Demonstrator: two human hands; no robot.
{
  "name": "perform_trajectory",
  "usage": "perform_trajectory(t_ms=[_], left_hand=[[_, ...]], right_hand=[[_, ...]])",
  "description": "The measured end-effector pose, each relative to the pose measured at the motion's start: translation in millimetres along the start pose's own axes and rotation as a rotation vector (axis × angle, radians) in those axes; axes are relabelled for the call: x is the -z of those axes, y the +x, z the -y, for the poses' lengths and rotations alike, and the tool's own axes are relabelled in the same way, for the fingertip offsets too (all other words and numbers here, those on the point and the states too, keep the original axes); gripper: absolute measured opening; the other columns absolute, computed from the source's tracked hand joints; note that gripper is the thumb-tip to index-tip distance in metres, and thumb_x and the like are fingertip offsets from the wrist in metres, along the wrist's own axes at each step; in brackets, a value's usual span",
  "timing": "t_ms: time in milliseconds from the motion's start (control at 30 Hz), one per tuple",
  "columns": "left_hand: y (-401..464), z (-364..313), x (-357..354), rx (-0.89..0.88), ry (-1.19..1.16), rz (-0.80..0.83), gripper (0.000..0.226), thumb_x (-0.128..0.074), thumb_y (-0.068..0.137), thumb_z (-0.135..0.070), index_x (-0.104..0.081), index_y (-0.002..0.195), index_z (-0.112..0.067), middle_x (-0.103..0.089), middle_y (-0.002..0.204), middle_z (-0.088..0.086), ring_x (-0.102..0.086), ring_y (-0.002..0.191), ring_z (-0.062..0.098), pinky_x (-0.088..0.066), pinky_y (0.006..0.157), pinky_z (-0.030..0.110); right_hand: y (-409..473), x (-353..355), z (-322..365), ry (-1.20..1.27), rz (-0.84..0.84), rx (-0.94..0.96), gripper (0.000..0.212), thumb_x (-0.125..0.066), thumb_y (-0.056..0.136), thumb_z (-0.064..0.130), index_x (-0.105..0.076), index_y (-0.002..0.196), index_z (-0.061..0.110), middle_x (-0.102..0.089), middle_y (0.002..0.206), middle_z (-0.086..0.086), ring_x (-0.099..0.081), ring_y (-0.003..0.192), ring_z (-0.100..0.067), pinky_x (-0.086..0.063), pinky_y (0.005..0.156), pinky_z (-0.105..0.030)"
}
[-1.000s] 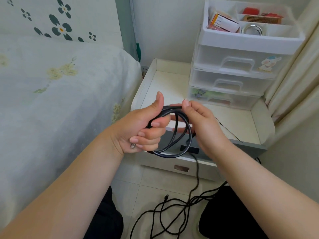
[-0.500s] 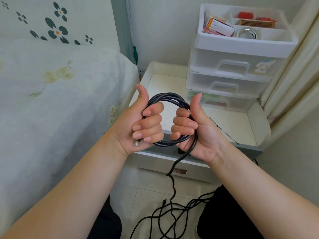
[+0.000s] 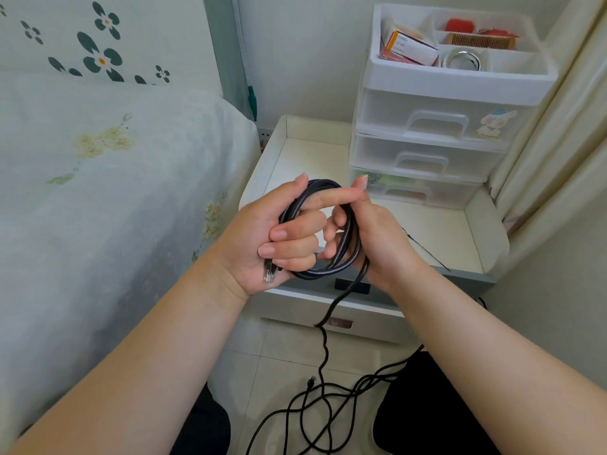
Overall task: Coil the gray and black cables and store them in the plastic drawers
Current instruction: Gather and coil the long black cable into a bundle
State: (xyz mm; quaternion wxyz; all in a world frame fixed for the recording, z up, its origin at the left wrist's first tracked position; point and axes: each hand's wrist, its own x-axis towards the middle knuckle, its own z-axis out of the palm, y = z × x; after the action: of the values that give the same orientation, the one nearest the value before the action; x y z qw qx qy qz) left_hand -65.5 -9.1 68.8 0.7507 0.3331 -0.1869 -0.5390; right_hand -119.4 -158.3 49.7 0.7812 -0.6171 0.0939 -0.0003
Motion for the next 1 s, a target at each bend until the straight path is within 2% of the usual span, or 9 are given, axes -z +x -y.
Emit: perform_trajectory(t_ms=[133,233,367,400,500,600,767,900,1000], left_hand=[[0.1,3.7,-0.1,-0.018,0.038,-0.004,0.051,-0.034,0.097,-0.038,-0.057,0.127,-0.005,-0.032,0.038,-0.010,-0.028,0.026,-0.002,-0.019,0.034,0.016],[0.6,4.4,-1.0,-0.072,0.018,-0.057,0.051,-0.031,0.099,-0.037,-0.054,0.130,-0.005,-0.034,0.039,-0.009,-0.031,0.026,-0.001,-0.021,0.033,0.015],[-0.9,-5.8,0.9,-0.254,-0.046,-0.225,0.048,-0.026,0.102,-0.034,-0.051,0.131,-0.004,-0.031,0.037,-0.007,-0.030,0.024,0.001,-0.021,0.031,0.013],[-0.9,-8.0,1.4,-0.294,-0.055,-0.269,0.048,-0.025,0.103,-0.033,-0.050,0.132,-0.004,-0.030,0.037,-0.007,-0.029,0.024,0.002,-0.021,0.031,0.013],[1.4,-9.8,2.0,-0.382,-0.089,-0.377,0.047,-0.026,0.103,-0.032,-0.047,0.133,-0.004,-0.028,0.038,-0.006,-0.026,0.025,0.004,-0.023,0.032,0.014],[5.0,-12.0,3.3,-0.465,-0.109,-0.464,0.043,-0.026,0.104,-0.031,-0.048,0.129,-0.004,-0.028,0.039,-0.007,-0.025,0.027,0.004,-0.023,0.032,0.014],[4.9,-22.8,19.8,-0.694,-0.108,-0.886,0.036,-0.028,0.101,-0.024,-0.049,0.123,-0.005,-0.030,0.046,-0.006,-0.024,0.036,0.007,-0.024,0.036,0.019],[3.7,-27.4,27.3,-0.826,-0.094,-1.105,0.025,-0.027,0.098,-0.022,-0.049,0.100,-0.010,-0.032,0.047,-0.004,-0.026,0.038,0.011,-0.025,0.042,0.021],[6.1,-26.7,25.0,-0.883,-0.026,-1.172,0.027,-0.027,0.100,-0.023,-0.052,0.092,-0.015,-0.032,0.047,-0.003,-0.026,0.039,0.013,-0.025,0.042,0.022]], right_hand=[[-2.9,1.3,0.7,-0.442,-0.182,0.161,0.073,-0.021,0.086,0.067,-0.053,0.064,0.006,-0.059,0.054,-0.014,-0.057,0.048,-0.022,-0.045,0.053,-0.028],[1.3,3.2,-0.7,-0.507,-0.226,0.146,0.075,-0.018,0.091,0.064,-0.062,0.079,0.005,-0.060,0.059,-0.024,-0.051,0.040,-0.022,-0.045,0.044,-0.025],[1.8,5.2,-8.0,-0.363,-0.065,0.001,0.021,-0.046,0.098,0.034,-0.054,0.106,0.016,-0.065,0.066,-0.006,-0.060,0.055,-0.019,-0.058,0.073,-0.043],[0.0,4.7,-13.5,-0.374,0.040,-0.060,0.024,-0.051,0.097,0.025,-0.047,0.120,0.022,-0.067,0.076,-0.005,-0.067,0.066,-0.019,-0.056,0.081,-0.042],[-5.6,-2.7,-31.7,-0.505,0.274,-0.168,0.073,-0.062,0.091,0.023,-0.014,0.143,0.044,-0.069,0.092,-0.006,-0.069,0.097,-0.019,-0.048,0.097,-0.038],[-7.5,-13.0,-42.4,-0.630,0.321,-0.217,0.075,-0.054,0.095,0.021,-0.004,0.146,0.045,-0.067,0.095,-0.008,-0.067,0.091,-0.015,-0.050,0.096,-0.036],[-8.8,-17.5,-50.4,-0.607,0.138,-0.231,0.038,-0.046,0.099,0.024,-0.039,0.136,0.029,-0.062,0.072,-0.001,-0.062,0.064,-0.012,-0.057,0.076,-0.032],[-11.6,-14.2,-37.9,-0.838,0.008,-0.126,0.026,-0.053,0.094,0.031,-0.043,0.117,0.032,-0.064,0.075,0.003,-0.065,0.064,-0.011,-0.053,0.071,-0.027],[-14.4,-18.3,-35.7,-0.965,0.082,-0.116,0.023,-0.050,0.096,0.031,-0.041,0.117,0.035,-0.065,0.070,0.004,-0.061,0.061,-0.007,-0.047,0.062,-0.024]])
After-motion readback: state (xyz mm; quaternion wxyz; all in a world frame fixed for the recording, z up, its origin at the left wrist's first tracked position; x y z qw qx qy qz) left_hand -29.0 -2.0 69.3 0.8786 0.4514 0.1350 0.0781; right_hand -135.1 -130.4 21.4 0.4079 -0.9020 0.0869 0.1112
